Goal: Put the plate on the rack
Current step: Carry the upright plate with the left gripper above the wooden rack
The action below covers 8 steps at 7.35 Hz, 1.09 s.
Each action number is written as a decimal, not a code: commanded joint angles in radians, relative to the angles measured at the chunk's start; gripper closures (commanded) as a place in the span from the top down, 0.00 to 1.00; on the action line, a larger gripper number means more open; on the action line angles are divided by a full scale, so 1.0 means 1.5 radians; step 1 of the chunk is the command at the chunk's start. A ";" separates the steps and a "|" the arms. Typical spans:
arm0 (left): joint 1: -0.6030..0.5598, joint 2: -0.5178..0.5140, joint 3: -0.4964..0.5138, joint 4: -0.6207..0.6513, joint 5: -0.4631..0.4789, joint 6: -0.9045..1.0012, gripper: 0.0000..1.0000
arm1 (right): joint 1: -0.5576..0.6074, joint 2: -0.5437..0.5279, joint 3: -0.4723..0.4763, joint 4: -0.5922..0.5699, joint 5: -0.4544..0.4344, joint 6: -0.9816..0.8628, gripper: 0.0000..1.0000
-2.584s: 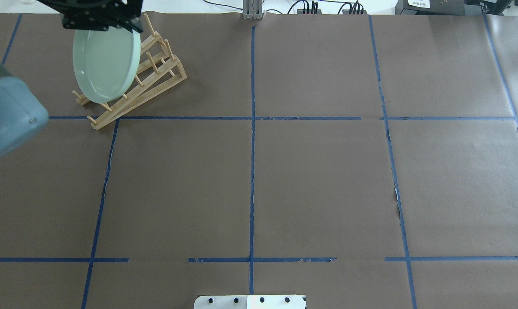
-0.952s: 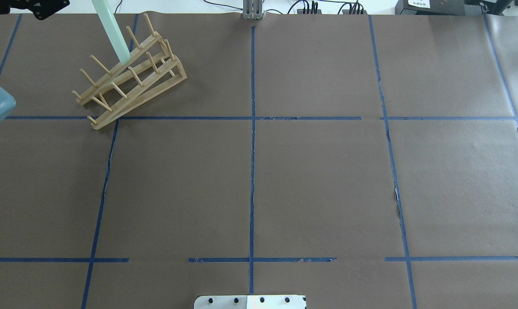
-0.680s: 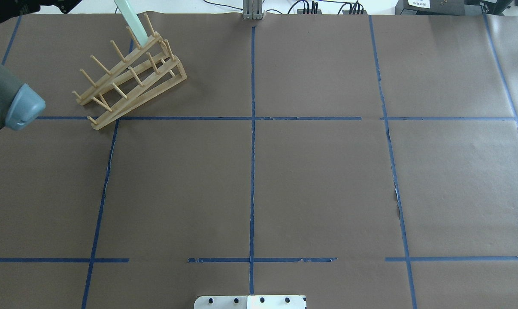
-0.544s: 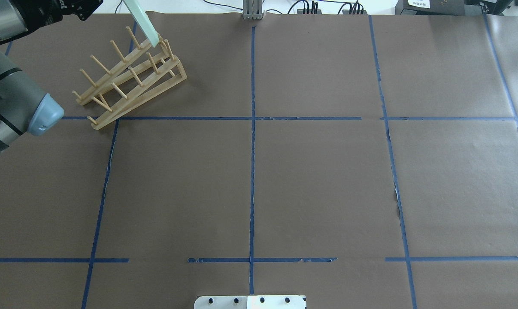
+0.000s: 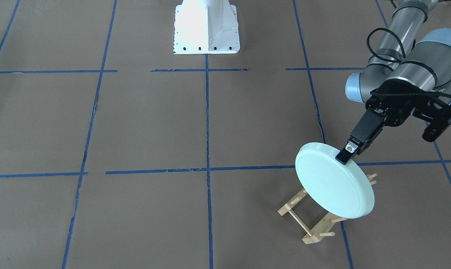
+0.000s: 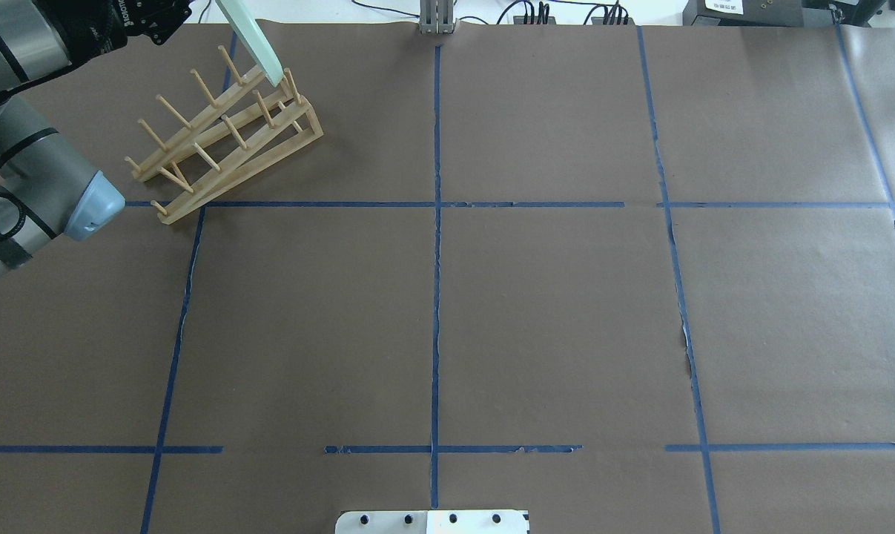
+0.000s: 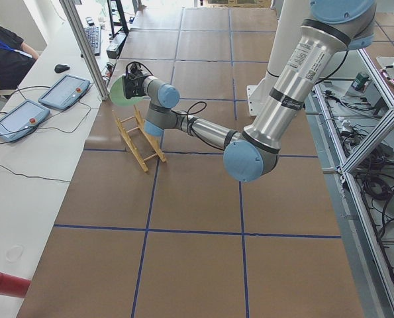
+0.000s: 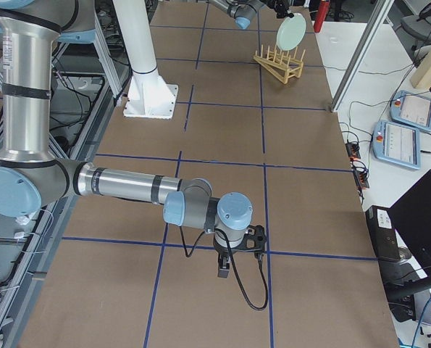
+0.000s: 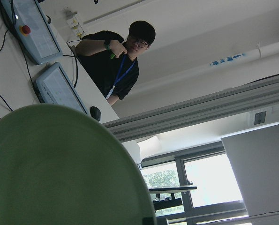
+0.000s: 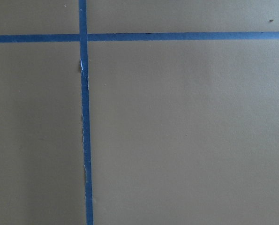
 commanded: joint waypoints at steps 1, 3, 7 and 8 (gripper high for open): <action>0.000 -0.011 0.026 0.000 0.001 0.000 0.00 | 0.001 0.000 0.000 0.000 0.000 0.000 1.00; -0.001 -0.012 0.035 0.000 0.001 0.000 0.00 | 0.000 0.000 0.000 0.000 0.000 0.000 1.00; 0.000 -0.026 0.072 0.000 0.021 -0.001 0.00 | 0.000 0.000 0.000 0.000 0.000 0.000 1.00; 0.000 -0.027 0.078 0.000 0.021 -0.001 0.00 | 0.001 0.000 0.000 0.000 0.000 -0.001 1.00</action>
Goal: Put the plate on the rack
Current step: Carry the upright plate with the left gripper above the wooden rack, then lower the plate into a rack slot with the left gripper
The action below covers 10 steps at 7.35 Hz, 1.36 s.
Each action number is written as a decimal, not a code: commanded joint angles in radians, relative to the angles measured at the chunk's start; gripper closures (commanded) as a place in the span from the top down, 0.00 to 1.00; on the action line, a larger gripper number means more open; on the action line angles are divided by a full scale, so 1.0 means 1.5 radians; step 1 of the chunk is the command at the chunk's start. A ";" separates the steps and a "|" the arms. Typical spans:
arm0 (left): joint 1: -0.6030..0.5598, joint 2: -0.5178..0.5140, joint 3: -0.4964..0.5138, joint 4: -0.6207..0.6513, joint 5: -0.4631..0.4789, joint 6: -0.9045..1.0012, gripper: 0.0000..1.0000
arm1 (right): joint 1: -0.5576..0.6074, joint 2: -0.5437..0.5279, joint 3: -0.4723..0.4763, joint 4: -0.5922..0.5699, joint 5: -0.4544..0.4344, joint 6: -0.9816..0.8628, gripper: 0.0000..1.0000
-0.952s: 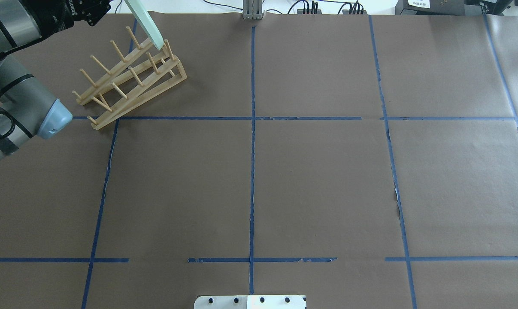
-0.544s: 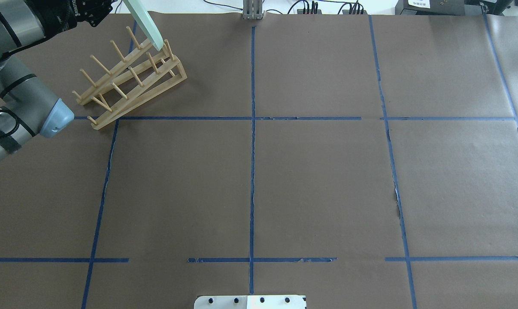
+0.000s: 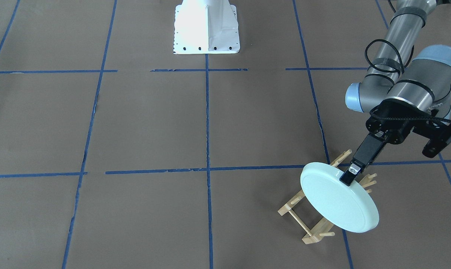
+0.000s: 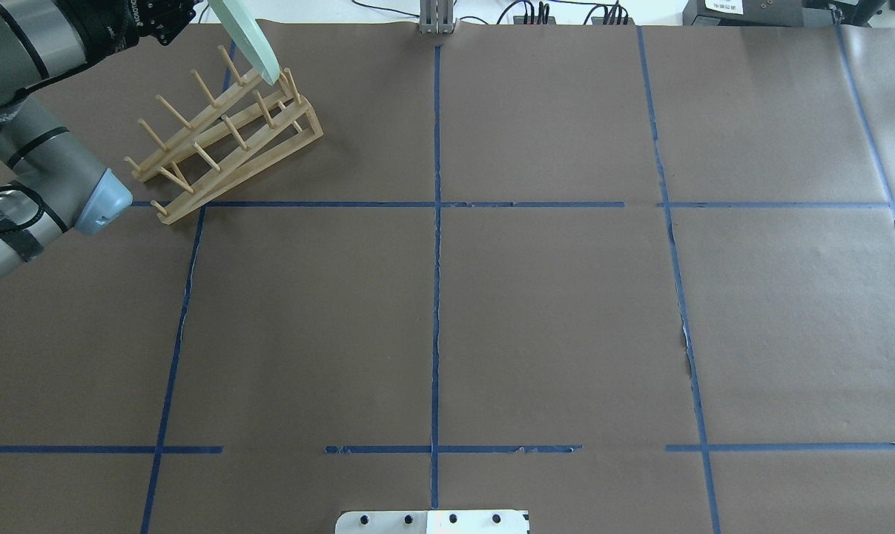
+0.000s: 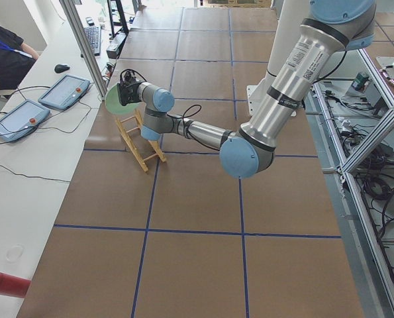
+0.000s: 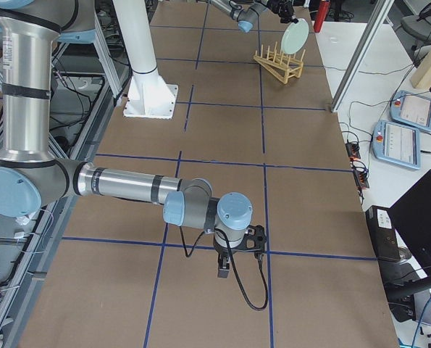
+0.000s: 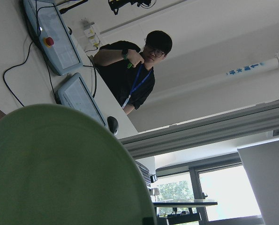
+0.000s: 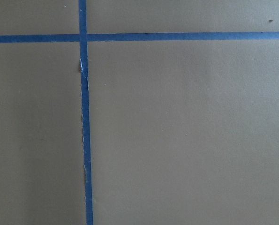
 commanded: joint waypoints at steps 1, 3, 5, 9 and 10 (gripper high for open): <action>0.000 -0.004 0.017 0.000 0.002 0.000 0.00 | -0.001 0.000 0.000 0.000 0.000 -0.001 1.00; 0.009 -0.007 0.031 0.000 0.003 0.000 0.00 | -0.001 0.000 0.000 0.000 0.000 -0.001 1.00; 0.030 -0.007 0.042 0.000 0.027 0.000 0.00 | -0.001 0.000 0.000 0.000 0.000 -0.001 1.00; 0.039 -0.007 0.056 0.000 0.035 -0.005 0.00 | 0.000 0.000 0.000 0.000 0.000 0.000 1.00; 0.038 -0.007 0.058 0.001 0.035 -0.005 0.02 | -0.001 0.000 0.000 0.000 0.000 -0.001 1.00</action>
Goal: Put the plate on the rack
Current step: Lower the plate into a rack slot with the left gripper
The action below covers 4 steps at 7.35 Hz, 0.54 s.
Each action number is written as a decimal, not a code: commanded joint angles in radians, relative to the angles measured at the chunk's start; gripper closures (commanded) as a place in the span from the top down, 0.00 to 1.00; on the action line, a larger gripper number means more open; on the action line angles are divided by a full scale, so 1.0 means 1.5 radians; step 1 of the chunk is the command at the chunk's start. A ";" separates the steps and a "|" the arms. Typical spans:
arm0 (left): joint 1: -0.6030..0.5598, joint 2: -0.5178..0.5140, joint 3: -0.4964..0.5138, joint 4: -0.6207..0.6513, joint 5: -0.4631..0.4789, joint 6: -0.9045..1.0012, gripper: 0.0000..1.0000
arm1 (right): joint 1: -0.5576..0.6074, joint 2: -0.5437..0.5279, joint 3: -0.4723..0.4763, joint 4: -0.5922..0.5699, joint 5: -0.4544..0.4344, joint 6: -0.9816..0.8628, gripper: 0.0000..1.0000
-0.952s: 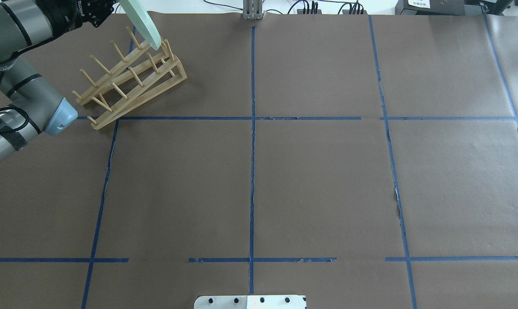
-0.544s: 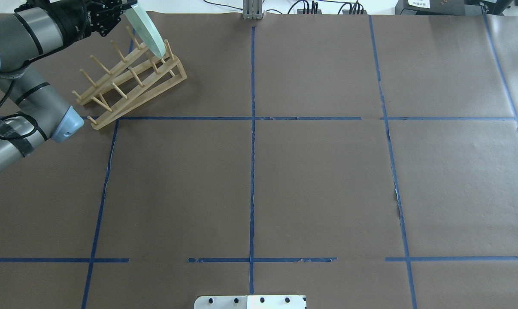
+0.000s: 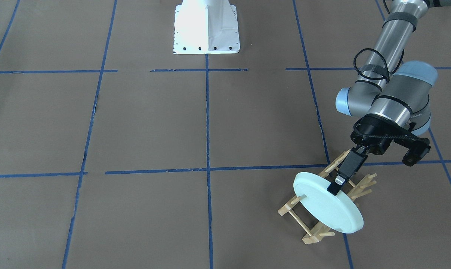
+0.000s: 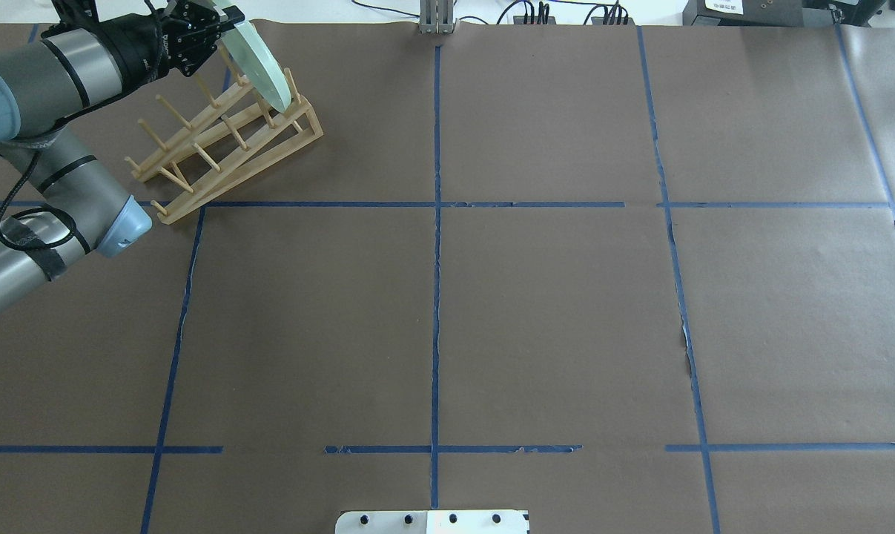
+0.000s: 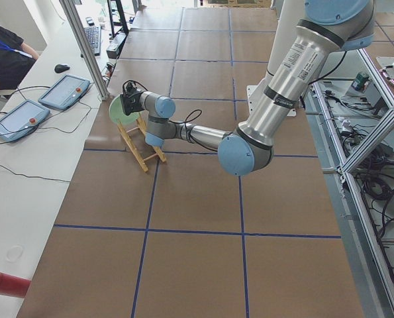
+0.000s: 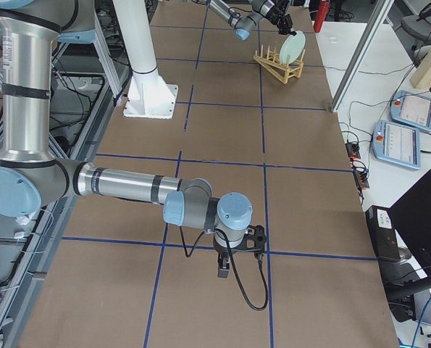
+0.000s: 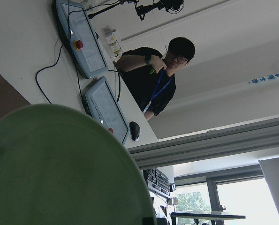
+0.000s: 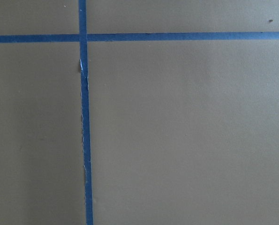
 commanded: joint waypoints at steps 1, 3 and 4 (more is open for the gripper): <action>-0.001 0.001 0.004 0.001 0.000 -0.001 0.75 | 0.000 0.000 0.000 0.000 0.000 0.000 1.00; -0.001 0.003 0.006 0.002 0.001 0.002 1.00 | 0.000 0.000 0.000 0.000 0.000 0.001 1.00; -0.002 0.003 0.006 0.003 0.001 0.005 1.00 | -0.001 0.000 0.000 0.000 0.000 0.000 1.00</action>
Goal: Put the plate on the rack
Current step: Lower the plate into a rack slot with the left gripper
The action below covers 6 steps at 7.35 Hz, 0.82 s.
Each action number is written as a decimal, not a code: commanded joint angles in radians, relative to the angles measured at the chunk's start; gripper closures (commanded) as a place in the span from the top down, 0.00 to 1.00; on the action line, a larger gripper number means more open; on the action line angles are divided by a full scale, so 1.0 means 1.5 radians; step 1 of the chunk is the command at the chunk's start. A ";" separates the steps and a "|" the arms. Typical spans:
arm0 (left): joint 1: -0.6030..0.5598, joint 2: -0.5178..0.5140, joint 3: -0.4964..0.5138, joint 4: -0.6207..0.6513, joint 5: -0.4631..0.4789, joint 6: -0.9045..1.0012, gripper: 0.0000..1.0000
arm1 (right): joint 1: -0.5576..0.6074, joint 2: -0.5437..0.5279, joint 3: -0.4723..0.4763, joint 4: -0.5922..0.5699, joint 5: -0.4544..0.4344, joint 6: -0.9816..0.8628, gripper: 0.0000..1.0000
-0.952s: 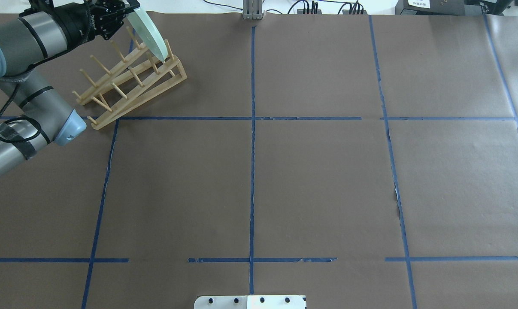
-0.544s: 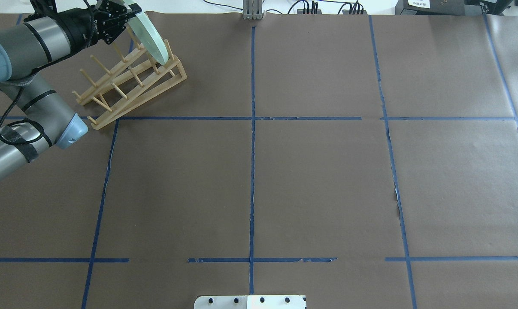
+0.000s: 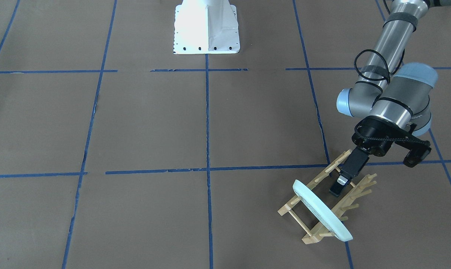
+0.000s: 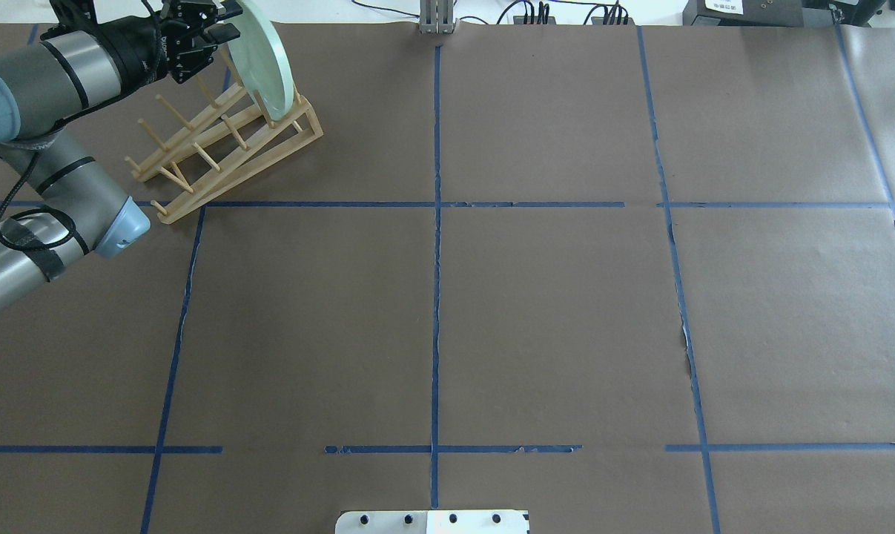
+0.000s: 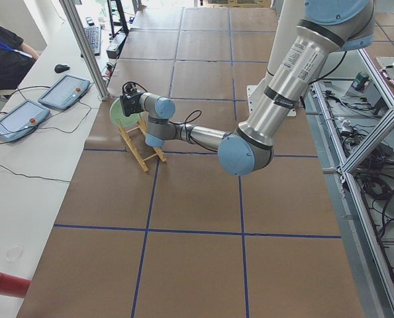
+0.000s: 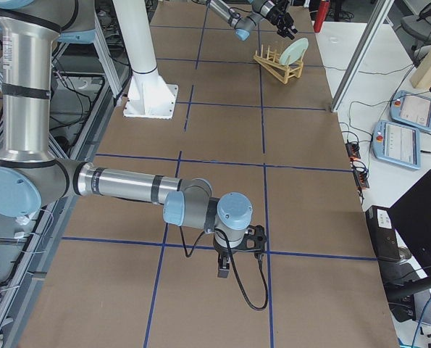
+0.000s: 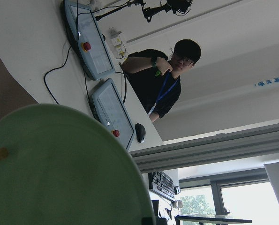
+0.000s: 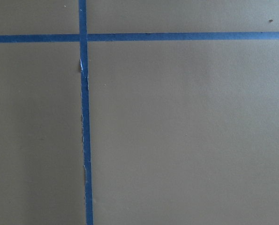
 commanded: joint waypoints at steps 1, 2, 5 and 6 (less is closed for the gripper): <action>-0.002 0.002 0.001 0.005 -0.001 0.012 1.00 | -0.001 0.000 0.000 0.000 0.000 0.001 1.00; -0.003 0.001 -0.001 0.049 -0.005 0.065 1.00 | 0.000 0.000 0.000 0.000 0.000 0.001 1.00; -0.074 0.028 -0.065 0.192 -0.100 0.305 1.00 | -0.001 0.000 0.000 0.000 0.000 0.001 1.00; -0.091 0.051 -0.126 0.280 -0.128 0.381 1.00 | -0.001 0.000 0.000 0.000 0.000 0.001 1.00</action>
